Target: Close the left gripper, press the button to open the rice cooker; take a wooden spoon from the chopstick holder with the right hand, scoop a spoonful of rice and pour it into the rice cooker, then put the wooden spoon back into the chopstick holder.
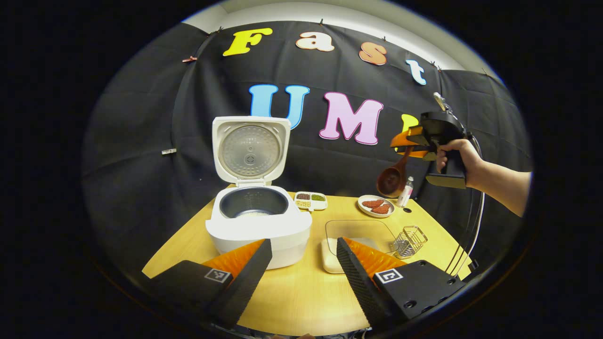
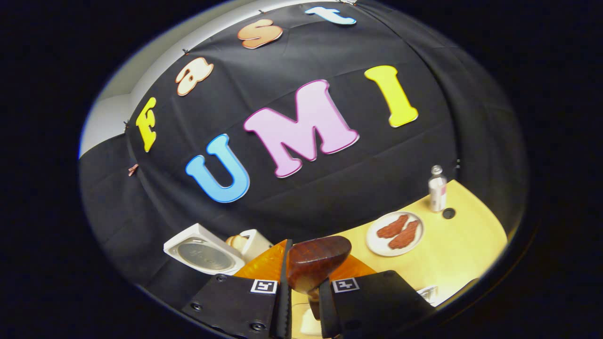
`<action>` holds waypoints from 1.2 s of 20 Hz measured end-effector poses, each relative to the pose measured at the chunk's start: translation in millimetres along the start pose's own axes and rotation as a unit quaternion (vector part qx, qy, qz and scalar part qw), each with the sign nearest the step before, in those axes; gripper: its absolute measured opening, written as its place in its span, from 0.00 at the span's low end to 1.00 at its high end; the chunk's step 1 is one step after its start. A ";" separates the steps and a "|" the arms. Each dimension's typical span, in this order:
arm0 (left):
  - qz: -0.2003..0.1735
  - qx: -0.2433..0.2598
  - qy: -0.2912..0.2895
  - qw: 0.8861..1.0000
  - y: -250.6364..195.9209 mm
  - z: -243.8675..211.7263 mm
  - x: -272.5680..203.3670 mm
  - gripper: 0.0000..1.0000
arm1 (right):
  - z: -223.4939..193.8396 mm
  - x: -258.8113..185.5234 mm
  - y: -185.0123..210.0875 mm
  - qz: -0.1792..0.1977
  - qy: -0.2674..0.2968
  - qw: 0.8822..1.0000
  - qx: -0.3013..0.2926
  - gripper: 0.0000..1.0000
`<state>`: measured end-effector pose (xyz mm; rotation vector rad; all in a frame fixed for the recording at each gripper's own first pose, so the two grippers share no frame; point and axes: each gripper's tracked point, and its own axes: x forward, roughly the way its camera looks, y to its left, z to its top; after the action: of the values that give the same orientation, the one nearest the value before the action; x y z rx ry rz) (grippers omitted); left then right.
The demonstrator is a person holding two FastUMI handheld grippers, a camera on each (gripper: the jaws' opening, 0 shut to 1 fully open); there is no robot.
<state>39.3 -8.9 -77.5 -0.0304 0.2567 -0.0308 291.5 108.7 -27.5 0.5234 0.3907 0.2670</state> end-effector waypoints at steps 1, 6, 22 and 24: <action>0.003 -0.004 -0.001 1.000 -5.4 -0.4 0.7 0.96 | 4.0 -7.3 -20.1 -0.013 -0.001 1.000 0.002 0.28; 0.028 -0.023 -0.025 0.999 -22.9 12.6 2.9 0.95 | 2.5 -23.2 -100.0 -0.067 -0.005 0.997 0.022 0.23; 0.124 -0.078 0.010 0.989 1.8 -15.1 -4.4 0.96 | -133.5 -22.2 -221.3 -0.170 0.046 0.978 0.114 0.29; 0.128 -0.093 0.011 0.987 2.7 -16.3 -3.9 0.95 | -141.2 -24.0 -214.7 -0.165 0.049 0.979 0.113 0.31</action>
<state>31.5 -6.5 -92.3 -0.1831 0.2825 0.2481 241.4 -17.9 -246.9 0.6602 0.6013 -0.0736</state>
